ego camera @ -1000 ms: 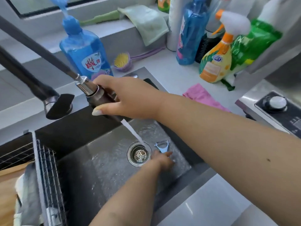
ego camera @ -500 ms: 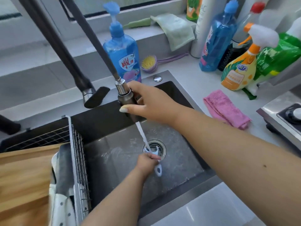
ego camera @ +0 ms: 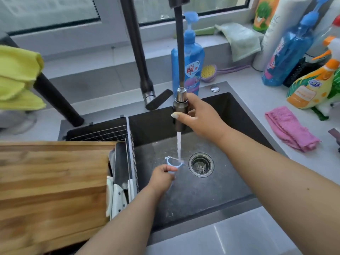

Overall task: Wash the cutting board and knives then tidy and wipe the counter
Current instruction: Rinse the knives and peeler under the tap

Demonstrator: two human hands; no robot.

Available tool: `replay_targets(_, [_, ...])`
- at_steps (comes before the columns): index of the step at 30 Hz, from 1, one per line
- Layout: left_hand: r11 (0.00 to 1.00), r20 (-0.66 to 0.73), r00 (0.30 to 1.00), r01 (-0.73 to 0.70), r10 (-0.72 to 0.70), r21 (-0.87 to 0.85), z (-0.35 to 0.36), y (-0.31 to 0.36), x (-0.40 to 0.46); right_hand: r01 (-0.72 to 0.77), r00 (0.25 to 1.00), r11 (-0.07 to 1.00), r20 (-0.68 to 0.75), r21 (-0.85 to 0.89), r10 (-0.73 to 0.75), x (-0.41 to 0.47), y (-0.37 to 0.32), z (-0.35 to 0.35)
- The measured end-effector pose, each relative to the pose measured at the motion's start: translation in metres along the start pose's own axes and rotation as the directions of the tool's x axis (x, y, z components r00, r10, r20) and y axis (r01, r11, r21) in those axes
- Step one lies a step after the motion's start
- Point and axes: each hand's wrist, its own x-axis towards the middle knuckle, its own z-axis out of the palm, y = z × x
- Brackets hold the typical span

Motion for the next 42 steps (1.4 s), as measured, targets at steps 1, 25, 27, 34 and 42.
replay_targets(1, [1.0,-0.004,1.0,-0.009,0.009,0.004,-0.002,0.001,-0.002,-0.002,1.0,1.0,-0.006,0.009,0.002,-0.001,-0.002,0.003])
replay_targets(25, [0.917,0.015,0.979,0.198,-0.205,-0.347,-0.005,0.019,-0.011,-0.027,1.0,1.0,-0.014,0.015,0.028,-0.009,-0.01,0.007])
replay_targets(27, [0.817,0.11,0.955,0.292,-0.275,-0.497,-0.005,0.021,-0.011,-0.032,0.999,0.999,-0.005,0.032,0.032,-0.012,-0.012,0.008])
replay_targets(34, [0.514,0.248,0.924,0.37,-0.292,-0.774,-0.002,0.022,0.001,-0.015,1.0,0.994,0.027,0.108,0.012,-0.013,-0.017,0.016])
replay_targets(42, [0.466,0.308,0.913,0.403,-0.268,-0.788,0.0,0.032,-0.001,-0.02,1.0,0.999,0.017,0.028,0.02,-0.004,-0.013,0.009])
